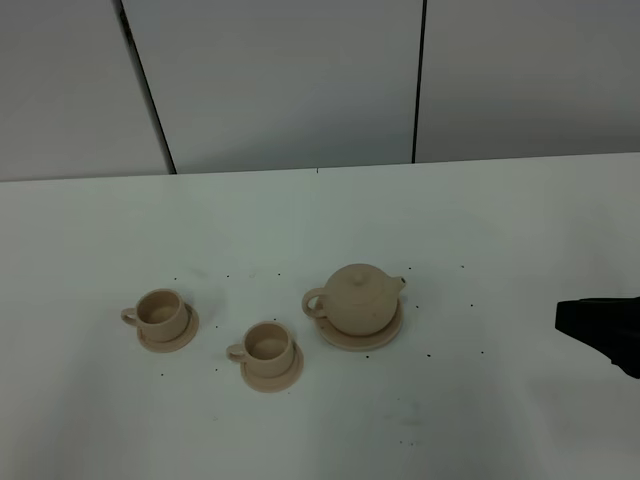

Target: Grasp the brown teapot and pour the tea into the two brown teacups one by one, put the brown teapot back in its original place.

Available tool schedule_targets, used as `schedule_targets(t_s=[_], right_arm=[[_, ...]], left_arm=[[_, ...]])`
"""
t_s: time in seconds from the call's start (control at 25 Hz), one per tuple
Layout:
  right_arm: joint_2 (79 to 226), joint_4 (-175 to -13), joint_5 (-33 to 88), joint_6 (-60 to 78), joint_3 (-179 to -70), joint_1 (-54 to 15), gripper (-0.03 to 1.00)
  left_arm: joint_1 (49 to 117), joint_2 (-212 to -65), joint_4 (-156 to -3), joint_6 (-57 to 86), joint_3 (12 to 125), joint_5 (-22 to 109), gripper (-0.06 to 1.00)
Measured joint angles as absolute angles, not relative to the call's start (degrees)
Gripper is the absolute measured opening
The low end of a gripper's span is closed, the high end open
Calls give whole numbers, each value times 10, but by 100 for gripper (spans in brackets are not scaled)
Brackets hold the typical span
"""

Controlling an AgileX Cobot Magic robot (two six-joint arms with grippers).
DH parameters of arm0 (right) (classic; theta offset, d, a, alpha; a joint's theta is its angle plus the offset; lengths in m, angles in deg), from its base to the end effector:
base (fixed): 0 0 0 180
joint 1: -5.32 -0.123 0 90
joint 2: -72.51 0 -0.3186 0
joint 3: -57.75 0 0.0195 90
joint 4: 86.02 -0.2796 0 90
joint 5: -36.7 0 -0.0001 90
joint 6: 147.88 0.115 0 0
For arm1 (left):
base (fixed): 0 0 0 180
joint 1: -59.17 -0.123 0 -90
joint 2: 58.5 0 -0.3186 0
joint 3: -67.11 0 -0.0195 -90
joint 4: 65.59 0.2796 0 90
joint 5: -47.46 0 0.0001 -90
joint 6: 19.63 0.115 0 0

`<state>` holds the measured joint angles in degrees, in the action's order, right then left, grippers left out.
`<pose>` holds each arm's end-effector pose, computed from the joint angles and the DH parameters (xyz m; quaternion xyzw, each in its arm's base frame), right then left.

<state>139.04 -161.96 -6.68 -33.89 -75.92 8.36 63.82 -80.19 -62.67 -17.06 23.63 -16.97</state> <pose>0.2116 0.0656 0.2744 -0.1039 0.8410 0.3246 0.4203 0.0383 0.0022 0.3026 0.0571 0.9027 0.0177 0.4260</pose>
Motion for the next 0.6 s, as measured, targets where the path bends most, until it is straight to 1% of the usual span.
schedule_targets(t_s=[0.16,0.6], right_arm=[[1412,-1622,-43,-358,-759,84,28],[1461,-1693,-23,-436,-759,84,28]], left_arm=[[638,-794,-625,-177,206,-174,28],[638,-794,-615,-189,191,-142,28]])
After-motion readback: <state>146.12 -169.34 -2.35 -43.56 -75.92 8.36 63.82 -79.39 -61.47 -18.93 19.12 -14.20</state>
